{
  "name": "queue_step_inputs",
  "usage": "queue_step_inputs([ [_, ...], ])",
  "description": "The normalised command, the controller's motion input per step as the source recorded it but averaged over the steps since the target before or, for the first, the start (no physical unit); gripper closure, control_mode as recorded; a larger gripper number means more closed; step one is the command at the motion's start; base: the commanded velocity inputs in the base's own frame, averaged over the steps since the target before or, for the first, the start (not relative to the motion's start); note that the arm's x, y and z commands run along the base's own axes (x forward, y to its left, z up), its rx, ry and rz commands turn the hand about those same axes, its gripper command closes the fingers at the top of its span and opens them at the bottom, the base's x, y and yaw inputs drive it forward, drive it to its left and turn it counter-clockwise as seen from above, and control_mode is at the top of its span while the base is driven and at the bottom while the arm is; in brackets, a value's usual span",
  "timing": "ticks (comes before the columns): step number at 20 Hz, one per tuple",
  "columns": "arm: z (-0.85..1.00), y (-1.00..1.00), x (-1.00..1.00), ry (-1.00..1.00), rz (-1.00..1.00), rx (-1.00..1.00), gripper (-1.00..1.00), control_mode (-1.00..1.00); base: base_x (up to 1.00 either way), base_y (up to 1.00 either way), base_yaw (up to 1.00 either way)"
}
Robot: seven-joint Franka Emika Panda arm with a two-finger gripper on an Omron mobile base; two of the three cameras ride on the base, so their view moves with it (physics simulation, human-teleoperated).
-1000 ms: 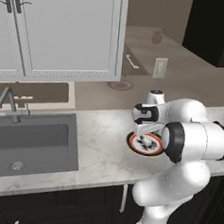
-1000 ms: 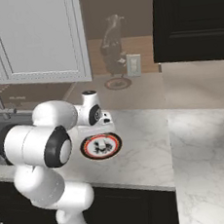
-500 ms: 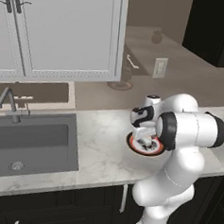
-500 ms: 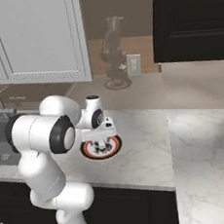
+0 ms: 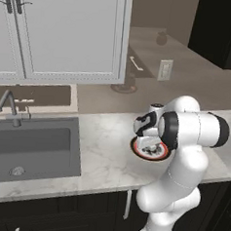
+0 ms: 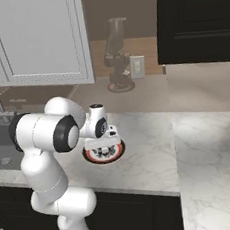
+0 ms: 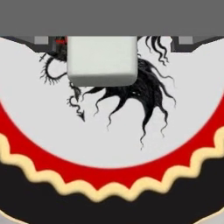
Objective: Pick up the marshmallow and place it in the cup of hot chocolate on the dining counter.
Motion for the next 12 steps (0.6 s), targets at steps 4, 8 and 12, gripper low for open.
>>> queue_step_inputs([
  [4,-0.32,0.0,0.03,0.0,0.0,0.0,-1.0,-1.0,0.0,0.0,0.0],
  [8,-0.16,0.0,0.0,0.0,0.0,0.0,1.0,-1.0,0.0,0.0,0.0],
  [12,0.0,0.0,0.0,0.0,0.0,0.0,1.0,-1.0,0.0,0.0,0.0],
])
